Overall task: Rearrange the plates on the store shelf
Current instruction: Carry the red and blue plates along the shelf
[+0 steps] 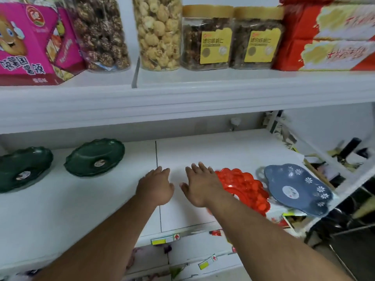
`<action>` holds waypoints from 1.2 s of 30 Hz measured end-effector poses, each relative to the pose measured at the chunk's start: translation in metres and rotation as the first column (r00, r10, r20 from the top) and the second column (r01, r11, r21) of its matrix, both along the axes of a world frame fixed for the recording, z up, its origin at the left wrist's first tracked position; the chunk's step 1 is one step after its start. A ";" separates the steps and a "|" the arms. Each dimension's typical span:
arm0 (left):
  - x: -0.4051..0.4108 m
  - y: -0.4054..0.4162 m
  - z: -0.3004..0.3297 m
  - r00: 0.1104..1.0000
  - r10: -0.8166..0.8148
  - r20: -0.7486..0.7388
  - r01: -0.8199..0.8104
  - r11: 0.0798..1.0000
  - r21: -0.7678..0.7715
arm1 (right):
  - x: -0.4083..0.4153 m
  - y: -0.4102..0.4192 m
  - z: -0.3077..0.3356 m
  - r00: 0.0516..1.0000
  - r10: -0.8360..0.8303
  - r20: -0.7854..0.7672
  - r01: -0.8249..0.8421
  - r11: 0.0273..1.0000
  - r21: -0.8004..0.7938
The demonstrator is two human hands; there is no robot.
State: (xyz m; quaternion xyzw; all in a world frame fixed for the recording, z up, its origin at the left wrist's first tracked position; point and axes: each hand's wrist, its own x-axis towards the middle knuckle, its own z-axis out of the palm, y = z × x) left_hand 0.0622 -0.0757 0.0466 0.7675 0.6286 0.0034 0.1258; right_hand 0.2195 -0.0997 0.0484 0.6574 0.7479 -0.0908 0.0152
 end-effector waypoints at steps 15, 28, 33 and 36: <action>0.130 -0.038 -0.013 0.988 -0.144 0.060 0.144 0.990 0.000 | 0.134 -0.072 0.003 0.976 -0.215 -0.022 0.215 0.976 0.016; 0.250 -0.108 -0.028 0.998 0.024 0.060 -0.024 1.000 0.002 | 0.305 -0.126 -0.021 0.984 -0.160 -0.078 0.157 0.987 -0.035; 0.268 -0.127 -0.034 0.994 0.092 0.055 -0.090 0.995 -0.041 | 0.342 -0.133 -0.032 0.976 -0.178 -0.128 0.174 0.984 -0.042; 0.270 -0.130 -0.039 0.989 0.136 0.057 -0.135 0.991 -0.022 | 0.356 -0.136 -0.038 0.969 -0.202 -0.139 0.200 0.979 -0.033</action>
